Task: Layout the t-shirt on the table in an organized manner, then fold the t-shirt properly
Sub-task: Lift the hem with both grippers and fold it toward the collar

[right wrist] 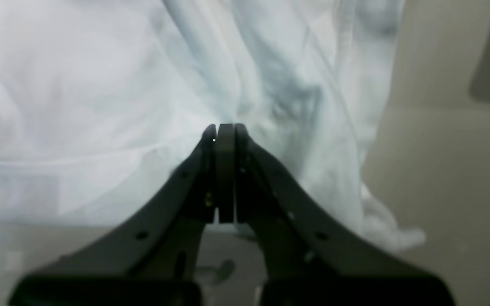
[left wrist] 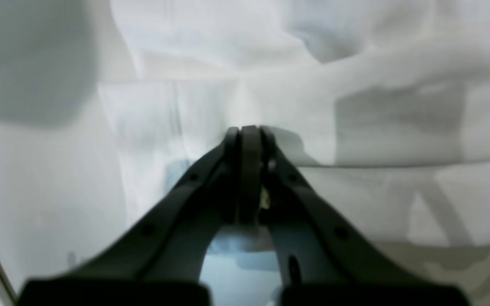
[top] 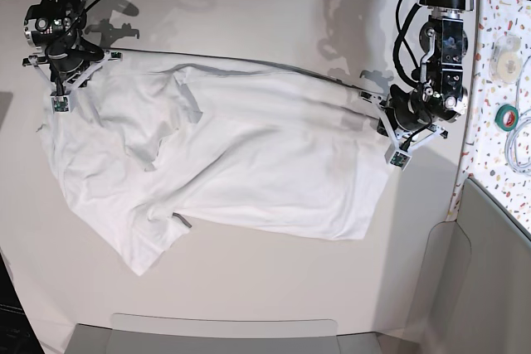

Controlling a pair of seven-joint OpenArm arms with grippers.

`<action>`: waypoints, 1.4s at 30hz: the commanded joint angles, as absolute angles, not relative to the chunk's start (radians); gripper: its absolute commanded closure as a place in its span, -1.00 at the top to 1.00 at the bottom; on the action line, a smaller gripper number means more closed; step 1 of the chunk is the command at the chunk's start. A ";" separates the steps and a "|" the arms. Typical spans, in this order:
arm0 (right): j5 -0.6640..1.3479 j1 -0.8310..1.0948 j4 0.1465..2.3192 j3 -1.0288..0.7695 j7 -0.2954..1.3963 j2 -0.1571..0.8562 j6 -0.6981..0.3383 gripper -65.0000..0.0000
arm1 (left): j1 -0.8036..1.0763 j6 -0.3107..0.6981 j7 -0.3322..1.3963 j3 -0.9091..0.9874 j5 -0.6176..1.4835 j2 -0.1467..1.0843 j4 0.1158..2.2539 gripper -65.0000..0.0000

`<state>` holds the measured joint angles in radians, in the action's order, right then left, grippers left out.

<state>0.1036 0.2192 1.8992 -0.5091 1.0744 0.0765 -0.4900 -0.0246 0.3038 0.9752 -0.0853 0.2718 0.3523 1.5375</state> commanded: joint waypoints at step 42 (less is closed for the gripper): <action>0.107 0.358 1.701 -0.495 0.921 0.156 -0.498 -1.00 | 0.463 0.302 1.017 0.147 0.254 0.400 1.880 -1.00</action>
